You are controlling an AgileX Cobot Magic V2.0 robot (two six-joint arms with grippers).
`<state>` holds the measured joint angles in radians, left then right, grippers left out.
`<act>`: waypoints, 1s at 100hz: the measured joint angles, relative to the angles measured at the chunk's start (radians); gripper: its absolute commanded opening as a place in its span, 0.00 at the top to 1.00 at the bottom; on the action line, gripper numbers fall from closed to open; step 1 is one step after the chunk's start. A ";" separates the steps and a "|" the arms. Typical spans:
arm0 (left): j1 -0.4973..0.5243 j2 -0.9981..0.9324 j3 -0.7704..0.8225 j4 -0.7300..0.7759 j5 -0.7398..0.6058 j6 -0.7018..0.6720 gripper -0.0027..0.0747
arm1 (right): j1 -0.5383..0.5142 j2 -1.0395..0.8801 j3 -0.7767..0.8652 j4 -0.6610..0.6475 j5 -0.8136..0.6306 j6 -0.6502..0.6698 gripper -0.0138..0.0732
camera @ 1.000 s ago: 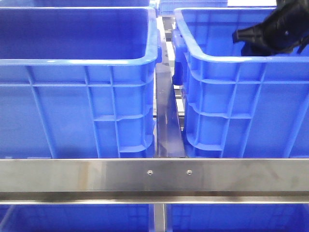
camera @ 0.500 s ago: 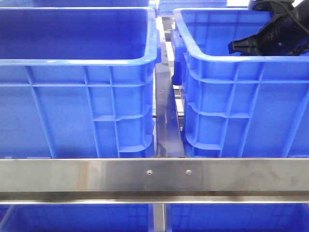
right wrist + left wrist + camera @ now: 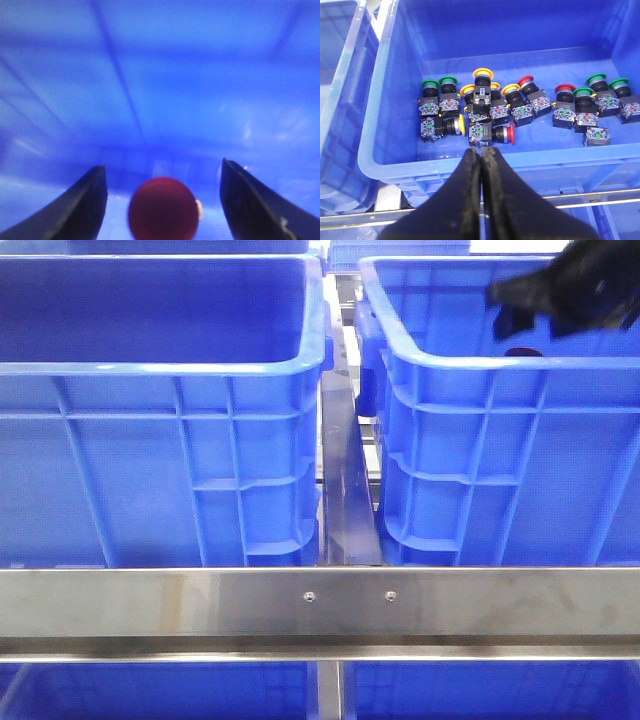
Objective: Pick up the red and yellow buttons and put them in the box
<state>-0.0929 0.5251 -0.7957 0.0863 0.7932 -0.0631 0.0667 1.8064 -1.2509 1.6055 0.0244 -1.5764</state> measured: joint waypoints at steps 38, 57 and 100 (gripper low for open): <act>0.000 0.000 0.000 0.000 0.000 0.000 0.99 | 0.000 -0.441 0.303 0.035 -0.032 -0.002 0.25; 0.000 0.000 0.000 0.000 0.000 0.000 0.99 | 0.000 -0.687 0.466 0.070 -0.040 -0.002 0.25; 0.000 0.000 0.000 0.000 0.000 0.000 0.99 | 0.000 -1.110 0.724 0.077 -0.042 -0.005 0.36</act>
<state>-0.0929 0.5251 -0.7957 0.0863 0.7932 -0.0631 0.0667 0.6965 -0.5271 1.6827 -0.0175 -1.5816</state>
